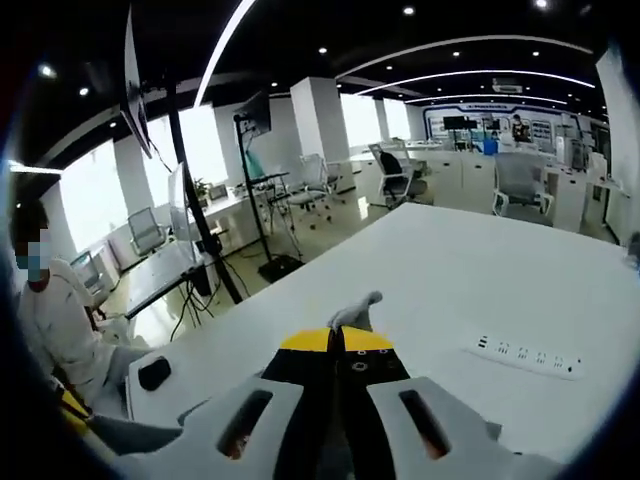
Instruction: Fold the towel on the table until its edges align and the towel forms a compact rectangular stack.
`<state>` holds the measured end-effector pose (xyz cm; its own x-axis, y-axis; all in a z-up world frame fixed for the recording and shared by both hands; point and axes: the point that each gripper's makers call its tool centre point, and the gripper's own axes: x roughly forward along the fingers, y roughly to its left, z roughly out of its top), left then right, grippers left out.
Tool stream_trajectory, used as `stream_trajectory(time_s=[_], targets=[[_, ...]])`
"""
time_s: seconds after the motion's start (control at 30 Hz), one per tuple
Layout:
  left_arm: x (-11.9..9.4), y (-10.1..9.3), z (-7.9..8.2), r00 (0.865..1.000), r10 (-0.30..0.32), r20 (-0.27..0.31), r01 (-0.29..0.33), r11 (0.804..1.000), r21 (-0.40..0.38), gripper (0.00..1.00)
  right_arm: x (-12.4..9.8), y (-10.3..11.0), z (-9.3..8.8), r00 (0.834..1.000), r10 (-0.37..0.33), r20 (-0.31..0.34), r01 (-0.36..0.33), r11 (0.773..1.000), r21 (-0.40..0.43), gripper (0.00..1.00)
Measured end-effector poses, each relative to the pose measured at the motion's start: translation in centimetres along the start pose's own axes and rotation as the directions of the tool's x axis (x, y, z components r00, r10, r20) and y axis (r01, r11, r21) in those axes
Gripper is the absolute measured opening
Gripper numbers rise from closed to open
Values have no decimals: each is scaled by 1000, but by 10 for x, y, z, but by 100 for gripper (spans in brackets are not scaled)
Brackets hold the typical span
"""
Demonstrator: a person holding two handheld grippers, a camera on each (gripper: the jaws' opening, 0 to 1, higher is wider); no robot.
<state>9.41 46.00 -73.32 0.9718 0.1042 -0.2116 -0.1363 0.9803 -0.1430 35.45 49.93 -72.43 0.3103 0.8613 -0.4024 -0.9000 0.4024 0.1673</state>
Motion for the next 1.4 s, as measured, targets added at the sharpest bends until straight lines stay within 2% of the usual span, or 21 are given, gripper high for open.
stream_trajectory(time_s=[0.2, 0.27, 0.5, 0.7, 0.9, 1.03, 1.17, 1.4], targets=[[-5, 29, -22, 994, 110, -5, -110, 988, -107, 5, 26, 12, -11, 1000, 23, -19, -23, 1000, -3, 0], [-4, 38, -32, 991, 133, -21, -135, 983, -124, 5, 32, 14, -14, 999, 28, -23, -28, 1000, 3, 0], [-2, 63, -59, 977, 204, -60, -211, 965, -157, 5, 75, 31, -40, 997, 38, -62, -36, 999, 40, 0], [-1, 78, -78, 966, 247, -77, -258, 948, -188, 5, 97, 39, -51, 997, 31, -75, -28, 999, 43, 0], [3, 96, -94, 951, 299, -85, -310, 925, -220, 5, 116, 44, -61, 998, 24, -66, -22, 999, 38, 0], [5, 109, -106, 937, 337, -95, -350, 912, -213, 5, 130, 43, -73, 998, 2, -68, 1, 999, 54, 0], [7, 116, -116, 928, 354, -115, -372, 899, -233, 5, 144, 46, -85, 997, -14, -79, 17, 999, 45, 0], [10, 127, -136, 912, 381, -150, -408, 878, -250, 5, 159, 53, -91, 997, -14, -77, 17, 1000, 26, 0]])
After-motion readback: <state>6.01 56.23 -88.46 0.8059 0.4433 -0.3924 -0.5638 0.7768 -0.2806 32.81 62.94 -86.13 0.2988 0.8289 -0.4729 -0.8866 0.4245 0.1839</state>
